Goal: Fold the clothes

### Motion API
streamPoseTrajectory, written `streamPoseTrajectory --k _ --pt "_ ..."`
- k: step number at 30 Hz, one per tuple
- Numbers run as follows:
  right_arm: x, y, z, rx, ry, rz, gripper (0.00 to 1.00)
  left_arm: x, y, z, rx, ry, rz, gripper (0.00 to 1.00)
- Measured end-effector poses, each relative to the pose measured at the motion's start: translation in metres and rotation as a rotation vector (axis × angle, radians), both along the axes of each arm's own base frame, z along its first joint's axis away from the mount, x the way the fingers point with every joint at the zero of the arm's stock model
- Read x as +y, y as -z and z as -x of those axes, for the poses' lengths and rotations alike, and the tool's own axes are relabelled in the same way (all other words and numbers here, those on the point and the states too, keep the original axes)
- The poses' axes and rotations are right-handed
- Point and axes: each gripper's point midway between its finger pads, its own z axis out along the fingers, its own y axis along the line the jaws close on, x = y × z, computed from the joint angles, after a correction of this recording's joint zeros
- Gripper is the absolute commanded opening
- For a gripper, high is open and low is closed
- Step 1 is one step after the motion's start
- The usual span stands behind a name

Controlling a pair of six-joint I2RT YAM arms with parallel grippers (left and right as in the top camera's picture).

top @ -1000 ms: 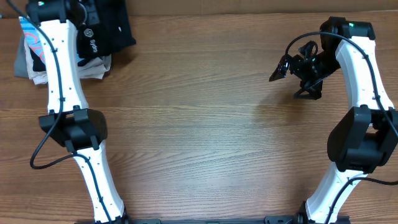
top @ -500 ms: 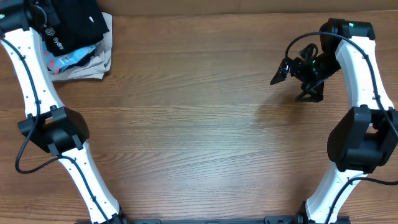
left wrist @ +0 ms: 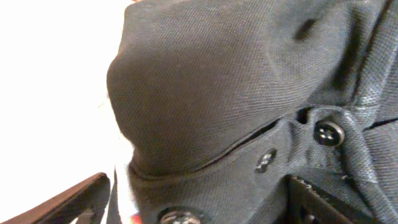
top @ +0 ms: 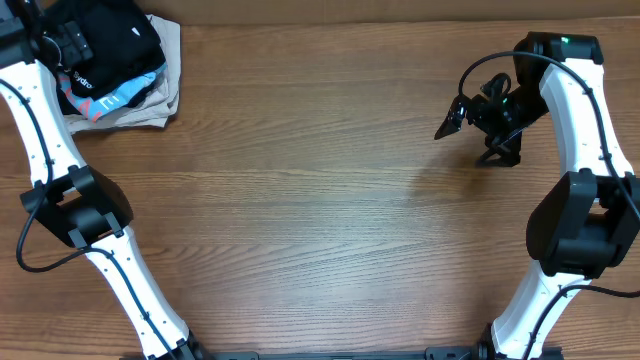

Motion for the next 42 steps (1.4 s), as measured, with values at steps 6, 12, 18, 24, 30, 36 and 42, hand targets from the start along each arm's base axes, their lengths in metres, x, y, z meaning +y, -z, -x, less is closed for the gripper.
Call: streamPoseTrajectory --k 6,12,18,24,30,36,42 --pt "0.000 -0.011 -0.005 -0.061 0.000 0.005 1.00 -0.005 -0.053 0.009 -0.075 -0.034 0.001 0.77" --pt "0.000 -0.036 -0.004 -0.139 0.003 0.013 0.93 -0.026 -0.116 0.036 -0.122 -0.040 0.025 0.67" --pt "-0.004 -0.076 0.007 -0.243 0.028 0.058 0.93 -0.080 -0.104 0.065 -0.012 0.069 0.246 0.83" --pt "-0.006 -0.151 0.065 -0.407 0.046 0.134 0.93 -0.133 -0.124 0.097 0.025 0.183 0.445 1.00" --pt "0.000 -0.221 0.149 -0.712 0.069 0.184 1.00 -0.174 -0.159 0.119 0.009 0.260 0.496 1.00" --pt "0.000 -0.250 0.229 -0.955 0.101 0.260 1.00 -0.194 -0.156 0.125 0.051 0.289 0.533 1.00" --pt "0.001 -0.263 0.273 -1.109 0.123 0.290 1.00 -0.195 -0.156 0.125 0.051 0.292 0.536 1.00"
